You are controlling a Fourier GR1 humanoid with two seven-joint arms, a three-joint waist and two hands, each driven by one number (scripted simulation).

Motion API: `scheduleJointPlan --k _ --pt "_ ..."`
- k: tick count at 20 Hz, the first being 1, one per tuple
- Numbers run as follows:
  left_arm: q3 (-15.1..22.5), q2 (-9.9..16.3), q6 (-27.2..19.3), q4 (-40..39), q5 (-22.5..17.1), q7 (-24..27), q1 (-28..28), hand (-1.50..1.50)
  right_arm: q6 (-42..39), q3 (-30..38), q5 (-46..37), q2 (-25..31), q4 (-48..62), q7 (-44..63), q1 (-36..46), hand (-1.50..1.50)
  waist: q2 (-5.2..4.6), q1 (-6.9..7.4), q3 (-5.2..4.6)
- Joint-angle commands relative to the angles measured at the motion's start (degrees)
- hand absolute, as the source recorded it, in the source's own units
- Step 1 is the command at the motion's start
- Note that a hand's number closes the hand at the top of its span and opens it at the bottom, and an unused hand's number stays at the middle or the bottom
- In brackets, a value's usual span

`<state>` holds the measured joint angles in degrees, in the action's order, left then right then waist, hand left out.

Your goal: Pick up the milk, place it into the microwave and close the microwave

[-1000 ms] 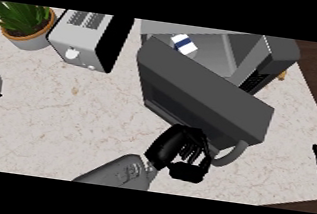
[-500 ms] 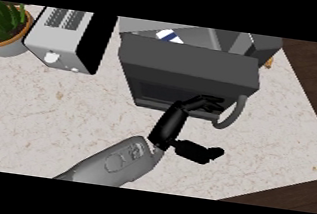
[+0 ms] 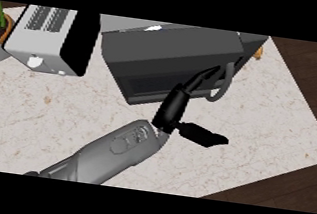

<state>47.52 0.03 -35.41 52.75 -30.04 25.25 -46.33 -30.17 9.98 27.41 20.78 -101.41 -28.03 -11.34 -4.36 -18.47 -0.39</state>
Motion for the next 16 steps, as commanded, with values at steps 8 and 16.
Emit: scheduleJointPlan --k 8,16 --pt "-1.4 0.0 -1.6 -5.0 -5.7 2.9 -6.5 -1.5 -2.8 0.1 5.0 3.1 -0.4 2.8 3.6 -1.5 -0.92 -2.6 0.15" --pt "-1.0 0.0 -2.3 -7.5 -8.6 5.0 -8.1 -1.5 -3.2 0.6 7.3 4.9 -0.3 4.7 5.4 -1.5 -1.37 -3.86 0.15"
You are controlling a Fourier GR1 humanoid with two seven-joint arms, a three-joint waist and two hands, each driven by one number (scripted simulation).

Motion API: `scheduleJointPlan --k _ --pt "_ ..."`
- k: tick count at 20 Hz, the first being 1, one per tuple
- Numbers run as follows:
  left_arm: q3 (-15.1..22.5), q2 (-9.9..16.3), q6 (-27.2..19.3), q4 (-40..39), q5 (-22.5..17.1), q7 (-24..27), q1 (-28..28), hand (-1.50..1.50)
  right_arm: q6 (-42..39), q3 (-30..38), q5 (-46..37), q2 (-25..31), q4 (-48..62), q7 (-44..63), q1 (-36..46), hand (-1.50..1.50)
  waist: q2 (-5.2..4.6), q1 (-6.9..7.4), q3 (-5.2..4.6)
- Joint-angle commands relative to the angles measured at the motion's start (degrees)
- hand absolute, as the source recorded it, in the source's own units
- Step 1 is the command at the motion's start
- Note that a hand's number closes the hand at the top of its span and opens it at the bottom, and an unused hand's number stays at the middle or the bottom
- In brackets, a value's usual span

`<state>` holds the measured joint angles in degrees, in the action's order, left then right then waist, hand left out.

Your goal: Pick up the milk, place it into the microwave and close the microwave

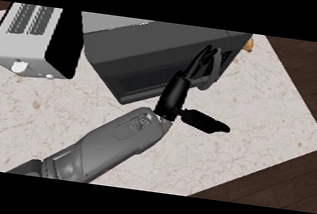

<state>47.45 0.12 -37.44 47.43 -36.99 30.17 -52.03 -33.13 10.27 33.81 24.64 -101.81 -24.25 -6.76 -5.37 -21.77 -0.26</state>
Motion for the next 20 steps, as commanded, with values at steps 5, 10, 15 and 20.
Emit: scheduleJointPlan --k 5,10,15,20 --pt "-0.7 -0.1 -1.1 -3.4 -3.0 1.5 -3.1 -1.5 0.1 1.3 2.5 2.0 0.1 2.0 1.3 -1.5 -0.24 -1.57 0.06" --pt "0.0 -0.1 -1.1 -3.3 -4.9 3.2 -3.0 -1.5 0.2 1.4 3.7 2.7 0.2 2.9 2.7 -1.5 -0.39 -1.79 0.04" --pt "0.3 -0.1 -1.2 -4.1 -6.0 5.1 -3.5 -1.5 -0.2 1.4 5.0 3.5 0.6 3.9 3.1 -1.5 -0.65 -2.24 0.1" --pt "0.4 -0.1 -1.5 -4.8 -7.4 6.3 -4.0 -1.5 -0.7 1.5 6.1 4.5 0.5 4.8 3.7 -1.5 -0.49 -2.42 0.09"
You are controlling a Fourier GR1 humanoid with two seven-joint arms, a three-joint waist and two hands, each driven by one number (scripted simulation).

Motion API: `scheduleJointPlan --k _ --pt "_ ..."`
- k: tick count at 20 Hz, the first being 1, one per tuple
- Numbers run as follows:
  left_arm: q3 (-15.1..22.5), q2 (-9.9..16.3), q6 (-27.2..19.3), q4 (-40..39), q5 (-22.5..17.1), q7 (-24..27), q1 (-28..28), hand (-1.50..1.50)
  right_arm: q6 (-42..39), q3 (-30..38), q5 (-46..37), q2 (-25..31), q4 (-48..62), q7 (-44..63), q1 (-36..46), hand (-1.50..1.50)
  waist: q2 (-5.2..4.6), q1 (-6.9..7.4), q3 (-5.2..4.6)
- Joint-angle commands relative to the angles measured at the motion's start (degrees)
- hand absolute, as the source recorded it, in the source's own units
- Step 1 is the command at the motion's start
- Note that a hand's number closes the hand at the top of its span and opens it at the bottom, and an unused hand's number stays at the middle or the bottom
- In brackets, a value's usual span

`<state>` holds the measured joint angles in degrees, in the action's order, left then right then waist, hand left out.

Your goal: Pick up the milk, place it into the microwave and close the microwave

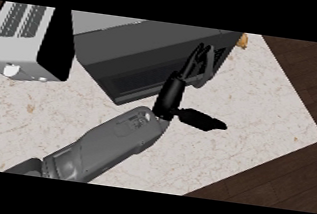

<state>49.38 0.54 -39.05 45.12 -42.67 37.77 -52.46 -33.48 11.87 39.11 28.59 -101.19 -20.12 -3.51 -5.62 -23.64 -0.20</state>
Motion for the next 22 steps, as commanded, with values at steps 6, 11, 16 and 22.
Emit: scheduleJointPlan --k 6,11,16,22 --pt "-0.7 -0.5 0.1 -2.9 -3.3 0.5 -3.1 -1.5 -0.6 0.3 2.2 1.4 0.4 1.4 1.4 -1.5 -0.48 -0.63 0.07" --pt "-0.1 -0.5 -0.2 -3.1 -4.7 1.1 -3.7 -1.5 -1.2 0.1 3.5 2.4 0.5 2.3 1.8 -1.5 -0.29 -1.04 0.13" --pt "0.1 -0.5 -0.2 -3.9 -6.1 1.6 -3.6 -1.5 -1.5 0.0 4.8 2.6 0.4 2.8 2.1 -1.5 -0.26 -1.21 0.16" --pt "0.1 -0.5 2.0 -4.6 -9.4 -1.0 -3.4 1.5 -1.5 -0.2 6.0 3.1 -0.1 3.7 2.7 -1.5 -0.57 -1.35 0.15"
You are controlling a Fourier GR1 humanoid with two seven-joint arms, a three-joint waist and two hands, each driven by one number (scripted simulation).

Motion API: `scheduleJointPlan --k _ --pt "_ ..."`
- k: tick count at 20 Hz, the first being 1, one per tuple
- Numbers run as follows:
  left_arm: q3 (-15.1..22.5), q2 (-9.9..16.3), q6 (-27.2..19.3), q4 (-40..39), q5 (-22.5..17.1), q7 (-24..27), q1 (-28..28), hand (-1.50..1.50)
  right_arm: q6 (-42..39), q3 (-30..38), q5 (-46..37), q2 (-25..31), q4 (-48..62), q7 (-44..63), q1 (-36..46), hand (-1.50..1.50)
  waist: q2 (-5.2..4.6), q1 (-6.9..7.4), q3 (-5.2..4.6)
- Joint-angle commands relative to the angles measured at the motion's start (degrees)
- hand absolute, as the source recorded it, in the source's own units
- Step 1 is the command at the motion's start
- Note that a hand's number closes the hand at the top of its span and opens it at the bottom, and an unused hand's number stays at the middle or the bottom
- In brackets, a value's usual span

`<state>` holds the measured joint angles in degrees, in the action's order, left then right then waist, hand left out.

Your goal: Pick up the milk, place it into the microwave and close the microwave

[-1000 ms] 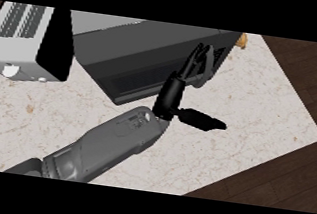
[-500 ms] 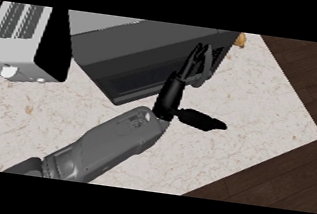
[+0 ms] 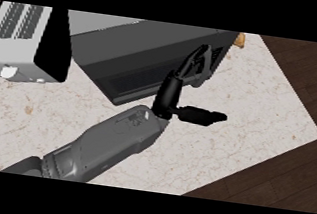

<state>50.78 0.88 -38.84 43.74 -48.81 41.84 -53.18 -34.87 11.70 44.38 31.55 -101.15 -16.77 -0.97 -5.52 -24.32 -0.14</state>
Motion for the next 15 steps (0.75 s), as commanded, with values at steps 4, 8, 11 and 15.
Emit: scheduleJointPlan --k 4,8,11,15 --pt "1.9 0.5 -0.2 -9.0 0.8 -5.8 -4.8 -1.5 0.2 0.5 1.2 1.0 0.2 1.1 0.0 -1.5 -0.12 0.53 0.69" --pt "3.3 4.2 -5.4 -12.6 3.5 -6.6 -5.4 -1.5 0.3 0.7 1.5 1.3 -0.3 1.4 -0.2 -1.5 0.59 1.96 1.0" --pt "3.1 4.1 -6.0 -13.6 3.0 -8.3 -6.3 -1.5 0.4 1.1 1.7 1.5 0.0 1.6 -0.7 -1.5 0.54 2.79 1.0" --pt "3.9 3.2 -6.5 -14.6 3.1 -9.9 -7.3 -1.5 0.9 1.7 2.4 2.1 -0.8 1.9 -0.5 -1.5 0.61 3.28 0.86"
